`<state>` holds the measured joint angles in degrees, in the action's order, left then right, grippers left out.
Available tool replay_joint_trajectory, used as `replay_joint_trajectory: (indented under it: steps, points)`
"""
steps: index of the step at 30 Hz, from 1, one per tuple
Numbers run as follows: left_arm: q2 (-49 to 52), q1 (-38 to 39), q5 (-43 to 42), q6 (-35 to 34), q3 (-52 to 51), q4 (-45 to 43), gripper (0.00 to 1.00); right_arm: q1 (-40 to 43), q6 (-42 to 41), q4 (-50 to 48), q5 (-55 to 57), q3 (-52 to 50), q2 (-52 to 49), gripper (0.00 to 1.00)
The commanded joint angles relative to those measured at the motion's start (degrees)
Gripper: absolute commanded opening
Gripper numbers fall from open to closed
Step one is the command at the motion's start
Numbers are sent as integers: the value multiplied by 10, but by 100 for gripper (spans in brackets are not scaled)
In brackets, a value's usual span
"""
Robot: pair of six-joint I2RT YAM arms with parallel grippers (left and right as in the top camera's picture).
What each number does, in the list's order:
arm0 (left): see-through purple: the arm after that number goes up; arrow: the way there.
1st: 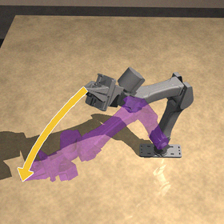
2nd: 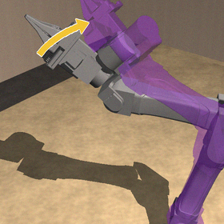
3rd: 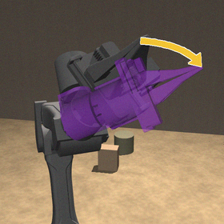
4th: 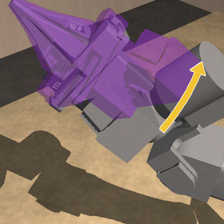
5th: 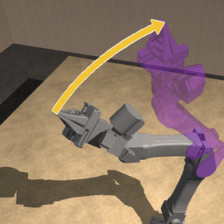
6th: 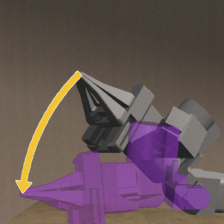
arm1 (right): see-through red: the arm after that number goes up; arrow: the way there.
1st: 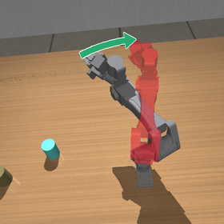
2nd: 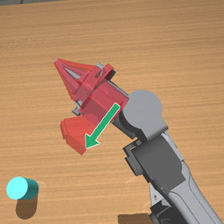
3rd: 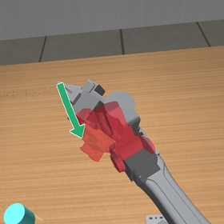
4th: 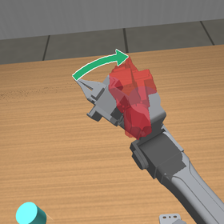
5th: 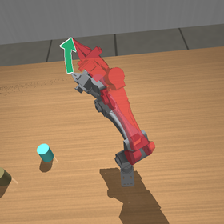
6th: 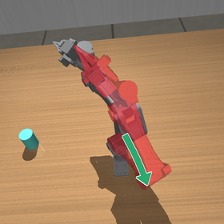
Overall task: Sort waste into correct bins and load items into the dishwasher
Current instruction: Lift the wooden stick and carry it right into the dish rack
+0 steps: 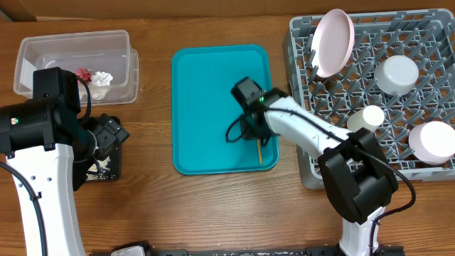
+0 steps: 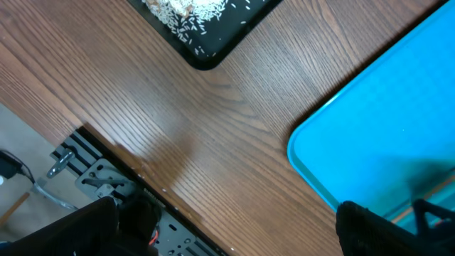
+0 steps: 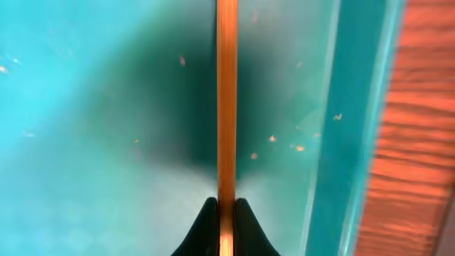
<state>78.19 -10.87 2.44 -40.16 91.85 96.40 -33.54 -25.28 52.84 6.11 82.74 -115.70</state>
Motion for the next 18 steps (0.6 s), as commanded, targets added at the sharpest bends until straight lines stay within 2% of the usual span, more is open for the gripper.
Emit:
replay_joint_trajectory:
  steps: [1, 7, 12, 18]
  points:
    - [3, 0, 10, -3, -1, 0, 100, 26, 12, 34, -2, 84, 6, 4]
    - [3, 0, 10, -3, -1, 0, 100, 76, 54, 94, -2, 193, 22, 4]
    - [3, 0, 10, -3, -1, 0, 100, 141, 136, 98, -2, 264, 35, 4]
    - [3, 0, 10, -3, -1, 0, 100, 225, 214, 85, -36, 280, 33, 4]
